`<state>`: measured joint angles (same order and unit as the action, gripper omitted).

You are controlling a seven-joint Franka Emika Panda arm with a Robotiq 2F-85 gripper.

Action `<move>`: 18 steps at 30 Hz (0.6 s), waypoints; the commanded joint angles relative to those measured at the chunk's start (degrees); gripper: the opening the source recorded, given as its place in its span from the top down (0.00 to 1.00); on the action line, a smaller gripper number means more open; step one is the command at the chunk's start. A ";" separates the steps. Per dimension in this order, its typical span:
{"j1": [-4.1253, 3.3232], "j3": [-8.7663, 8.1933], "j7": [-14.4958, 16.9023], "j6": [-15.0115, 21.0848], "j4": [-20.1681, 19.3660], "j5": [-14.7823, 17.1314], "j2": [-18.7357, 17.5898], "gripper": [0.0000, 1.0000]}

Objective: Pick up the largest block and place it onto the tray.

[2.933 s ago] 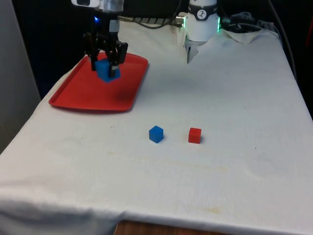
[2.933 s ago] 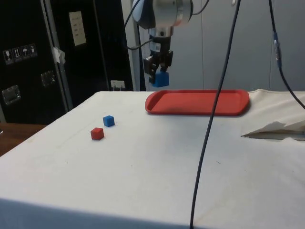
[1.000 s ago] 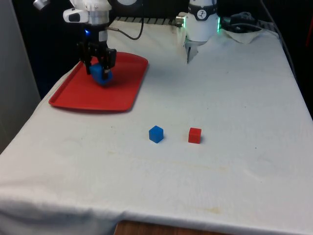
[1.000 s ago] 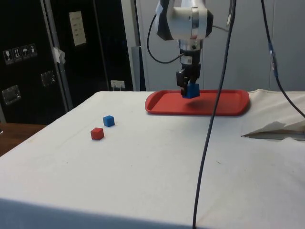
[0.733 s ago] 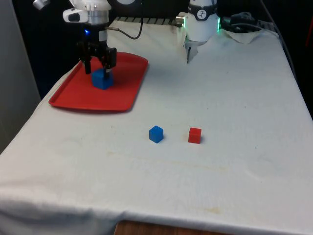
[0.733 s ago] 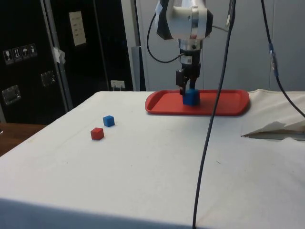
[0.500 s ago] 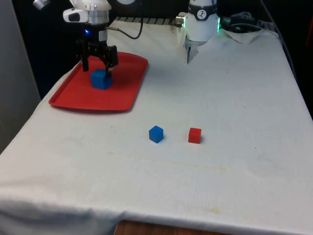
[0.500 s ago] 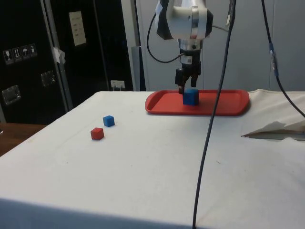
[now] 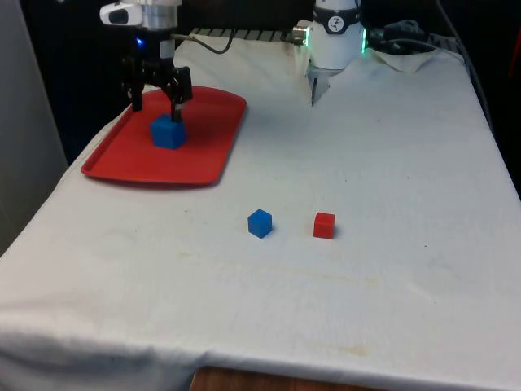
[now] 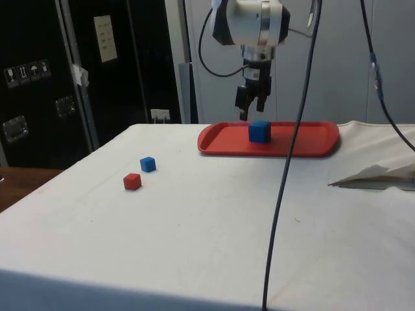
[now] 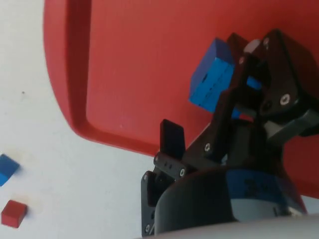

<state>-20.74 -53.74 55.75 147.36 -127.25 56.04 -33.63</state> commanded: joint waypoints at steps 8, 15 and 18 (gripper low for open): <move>-1.60 -1.83 -1.66 -0.52 0.29 -3.61 2.86 0.00; -2.06 -2.06 -2.41 -0.63 1.20 -5.61 4.41 0.00; -2.41 -2.23 -2.52 -0.57 1.60 -6.13 4.76 0.00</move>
<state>-22.40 -55.18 54.26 147.25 -125.48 51.05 -28.65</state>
